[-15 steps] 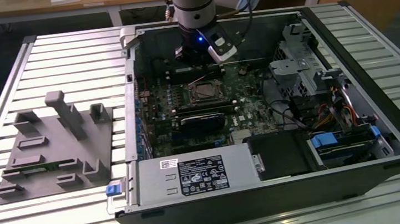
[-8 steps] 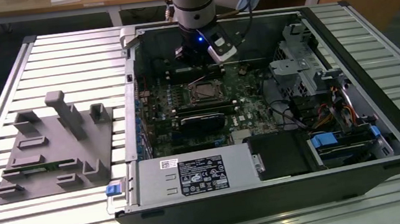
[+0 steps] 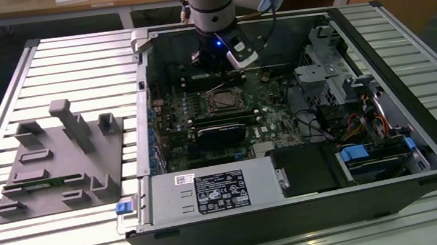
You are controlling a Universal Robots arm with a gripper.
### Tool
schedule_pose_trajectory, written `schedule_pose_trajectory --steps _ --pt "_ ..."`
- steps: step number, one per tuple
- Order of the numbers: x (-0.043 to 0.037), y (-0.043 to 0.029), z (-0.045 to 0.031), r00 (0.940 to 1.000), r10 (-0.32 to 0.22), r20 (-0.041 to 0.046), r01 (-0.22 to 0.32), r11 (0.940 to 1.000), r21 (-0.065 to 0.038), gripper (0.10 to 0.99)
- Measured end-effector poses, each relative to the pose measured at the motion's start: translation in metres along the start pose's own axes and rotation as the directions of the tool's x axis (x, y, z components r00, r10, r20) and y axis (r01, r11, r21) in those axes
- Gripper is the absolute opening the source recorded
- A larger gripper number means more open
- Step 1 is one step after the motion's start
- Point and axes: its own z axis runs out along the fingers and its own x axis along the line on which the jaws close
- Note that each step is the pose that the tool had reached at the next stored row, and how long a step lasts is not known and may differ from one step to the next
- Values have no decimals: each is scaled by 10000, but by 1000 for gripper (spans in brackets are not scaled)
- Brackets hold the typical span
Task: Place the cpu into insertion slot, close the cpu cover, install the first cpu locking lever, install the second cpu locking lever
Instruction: 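Install the first cpu locking lever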
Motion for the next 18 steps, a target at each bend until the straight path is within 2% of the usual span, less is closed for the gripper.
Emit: schedule_pose_trajectory --steps 4,9,18 --pt "3 -2 3 9999 108 43 -108 9999 23 106" --pt "8 -3 14 9995 257 159 -258 9997 39 106" --pt "35 -11 47 9949 963 289 -967 9952 126 106"
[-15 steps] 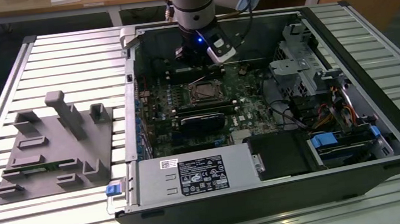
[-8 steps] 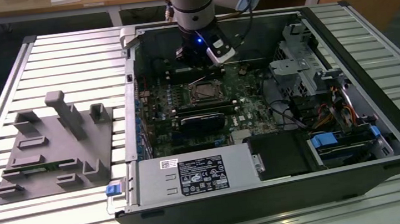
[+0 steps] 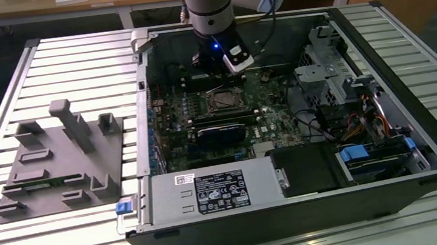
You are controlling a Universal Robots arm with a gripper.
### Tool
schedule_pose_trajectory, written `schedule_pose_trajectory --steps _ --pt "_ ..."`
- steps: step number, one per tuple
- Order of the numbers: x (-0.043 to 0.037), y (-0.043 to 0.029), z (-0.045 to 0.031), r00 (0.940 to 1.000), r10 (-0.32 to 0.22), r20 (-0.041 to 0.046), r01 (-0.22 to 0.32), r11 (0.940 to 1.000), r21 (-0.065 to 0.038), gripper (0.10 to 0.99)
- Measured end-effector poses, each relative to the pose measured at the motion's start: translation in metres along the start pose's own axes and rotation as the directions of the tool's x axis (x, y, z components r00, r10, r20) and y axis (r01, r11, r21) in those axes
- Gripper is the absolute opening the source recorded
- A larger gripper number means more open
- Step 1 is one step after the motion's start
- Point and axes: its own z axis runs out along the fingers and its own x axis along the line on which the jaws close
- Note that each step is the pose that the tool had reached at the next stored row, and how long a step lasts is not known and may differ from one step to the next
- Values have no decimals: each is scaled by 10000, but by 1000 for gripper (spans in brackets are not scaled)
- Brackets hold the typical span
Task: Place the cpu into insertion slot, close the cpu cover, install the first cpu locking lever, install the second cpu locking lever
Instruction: 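Install the first cpu locking lever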
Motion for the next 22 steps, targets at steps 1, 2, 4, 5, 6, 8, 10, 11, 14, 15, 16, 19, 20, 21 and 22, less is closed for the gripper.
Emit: schedule_pose_trajectory --steps 1,2,4,5,6,8,10,11,14,15,16,19,20,21,22 --pt "9 -2 2 10000 67 13 -67 10000 10 106" --pt "20 -3 5 9999 112 23 -112 9999 15 106" --pt "43 -3 9 9999 159 49 -159 9999 19 106" --pt "54 -4 11 9998 171 78 -171 9999 16 106" --pt "64 -5 14 9998 176 131 -176 9998 8 106" --pt "87 -9 21 9994 175 291 -174 9998 -24 106" --pt "104 -13 28 9989 181 440 -179 9998 -52 106" --pt "112 -15 32 9986 190 502 -187 9998 -63 106" --pt "120 -18 42 9980 277 574 -274 9996 -62 106" --pt "120 -18 42 9978 325 582 -322 9995 -57 106" --pt "123 -20 43 9976 367 586 -364 9993 -69 106" --pt "131 -21 48 9971 479 588 -468 9987 -202 106" --pt "133 -22 50 9970 512 589 -498 9985 -245 106" --pt "135 -22 52 9968 540 590 -524 9982 -290 106" --pt "136 -23 54 9966 566 593 -547 9980 -325 106"
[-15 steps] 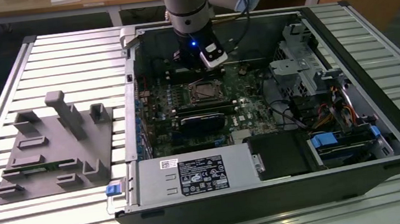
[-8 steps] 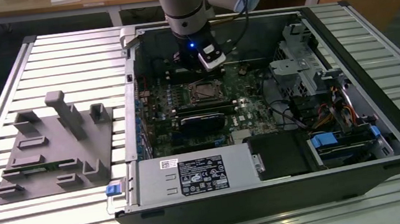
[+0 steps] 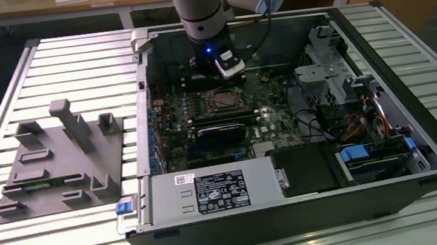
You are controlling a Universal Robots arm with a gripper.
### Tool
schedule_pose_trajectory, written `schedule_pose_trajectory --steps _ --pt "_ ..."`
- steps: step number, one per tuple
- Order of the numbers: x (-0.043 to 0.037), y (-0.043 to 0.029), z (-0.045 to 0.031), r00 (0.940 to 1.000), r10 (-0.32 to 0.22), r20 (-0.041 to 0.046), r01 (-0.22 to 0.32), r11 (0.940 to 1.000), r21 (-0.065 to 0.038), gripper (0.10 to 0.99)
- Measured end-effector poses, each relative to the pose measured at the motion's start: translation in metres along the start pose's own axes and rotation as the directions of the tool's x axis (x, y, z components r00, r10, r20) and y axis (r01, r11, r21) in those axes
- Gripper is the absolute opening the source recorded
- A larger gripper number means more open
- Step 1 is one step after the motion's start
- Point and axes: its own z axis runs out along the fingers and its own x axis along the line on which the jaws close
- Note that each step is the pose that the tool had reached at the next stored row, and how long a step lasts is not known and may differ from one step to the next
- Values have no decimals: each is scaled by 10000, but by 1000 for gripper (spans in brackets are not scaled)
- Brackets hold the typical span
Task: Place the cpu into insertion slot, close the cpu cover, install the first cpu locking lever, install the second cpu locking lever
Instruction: 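Install the first cpu locking lever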
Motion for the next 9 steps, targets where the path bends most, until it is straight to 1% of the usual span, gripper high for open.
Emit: schedule_pose_trajectory --steps 3,7,9 --pt "3 -3 10 10000 52 36 -52 10000 -69 106" --pt "9 -12 26 9999 83 145 -82 9999 -89 106" --pt "17 -17 31 9998 89 171 -87 9999 -93 106"
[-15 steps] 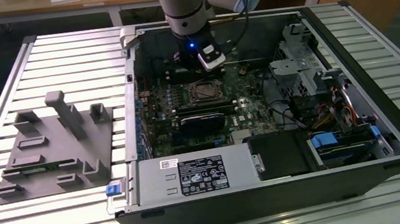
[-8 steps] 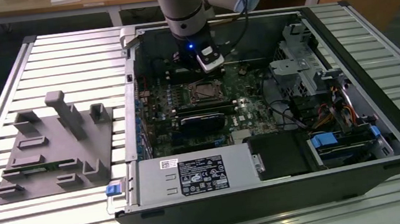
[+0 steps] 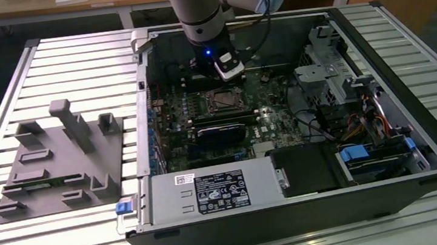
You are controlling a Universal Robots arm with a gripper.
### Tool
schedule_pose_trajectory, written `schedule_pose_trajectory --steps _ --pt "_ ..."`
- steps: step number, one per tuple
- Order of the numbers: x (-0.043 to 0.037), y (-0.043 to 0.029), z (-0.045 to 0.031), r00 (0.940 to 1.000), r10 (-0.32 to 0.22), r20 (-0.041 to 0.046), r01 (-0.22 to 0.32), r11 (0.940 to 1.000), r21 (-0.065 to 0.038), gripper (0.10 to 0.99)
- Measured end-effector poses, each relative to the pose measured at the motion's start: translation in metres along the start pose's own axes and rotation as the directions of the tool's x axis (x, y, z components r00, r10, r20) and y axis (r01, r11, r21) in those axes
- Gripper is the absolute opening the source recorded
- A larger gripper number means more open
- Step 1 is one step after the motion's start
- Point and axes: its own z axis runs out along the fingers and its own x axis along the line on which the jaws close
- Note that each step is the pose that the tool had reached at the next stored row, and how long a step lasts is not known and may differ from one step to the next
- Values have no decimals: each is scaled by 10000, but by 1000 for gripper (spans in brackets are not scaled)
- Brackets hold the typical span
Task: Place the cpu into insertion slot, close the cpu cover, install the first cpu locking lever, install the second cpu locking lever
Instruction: 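Install the first cpu locking lever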
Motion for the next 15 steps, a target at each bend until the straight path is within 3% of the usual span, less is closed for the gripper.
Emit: schedule_pose_trajectory --steps 15 --pt "29 -31 40 9998 170 95 -171 9999 21 106"
